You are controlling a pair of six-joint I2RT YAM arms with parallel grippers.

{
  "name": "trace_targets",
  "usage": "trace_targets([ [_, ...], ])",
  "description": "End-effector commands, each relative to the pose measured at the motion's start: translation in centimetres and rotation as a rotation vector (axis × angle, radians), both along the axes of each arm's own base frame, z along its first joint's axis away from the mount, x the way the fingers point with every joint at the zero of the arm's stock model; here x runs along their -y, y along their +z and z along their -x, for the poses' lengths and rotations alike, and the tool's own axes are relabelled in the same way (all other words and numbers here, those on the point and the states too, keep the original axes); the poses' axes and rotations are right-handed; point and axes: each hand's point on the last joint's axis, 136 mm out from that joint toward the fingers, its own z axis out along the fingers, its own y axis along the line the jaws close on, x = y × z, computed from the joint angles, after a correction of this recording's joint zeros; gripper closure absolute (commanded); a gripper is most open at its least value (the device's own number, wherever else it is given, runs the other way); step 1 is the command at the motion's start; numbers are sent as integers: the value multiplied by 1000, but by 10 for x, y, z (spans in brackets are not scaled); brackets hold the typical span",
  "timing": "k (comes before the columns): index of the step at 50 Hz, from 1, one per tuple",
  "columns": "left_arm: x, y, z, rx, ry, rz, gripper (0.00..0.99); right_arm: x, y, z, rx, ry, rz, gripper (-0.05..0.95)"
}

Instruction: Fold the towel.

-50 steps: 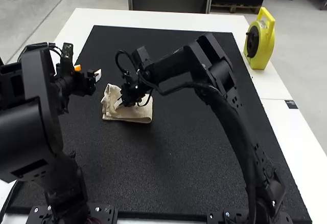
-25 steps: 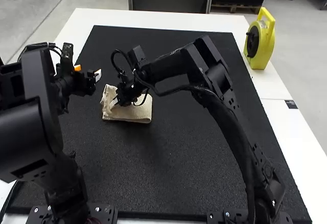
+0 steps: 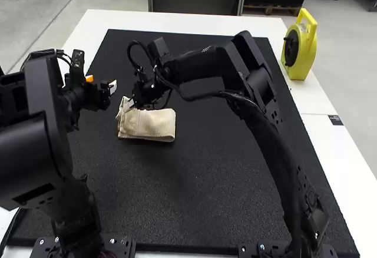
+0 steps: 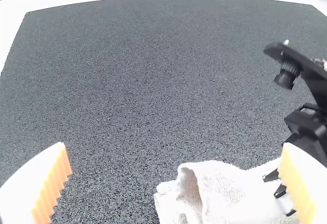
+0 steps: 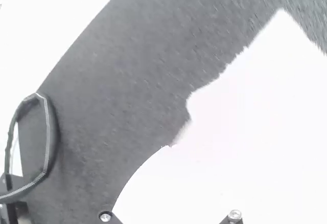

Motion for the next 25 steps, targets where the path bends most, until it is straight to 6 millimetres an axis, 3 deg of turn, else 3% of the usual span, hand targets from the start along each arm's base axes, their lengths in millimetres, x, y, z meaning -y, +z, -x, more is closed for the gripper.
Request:
trace_targets([
  [1,2,7,3,27,-4,-13,36,-2,42,3,26,13,-60,915],
  [15,3,4,5,20,-4,-9,36,5,67,-8,43,-15,-86,915],
  [25,2,6,3,27,3,-14,36,30,108,-45,93,-108,-127,884],
])
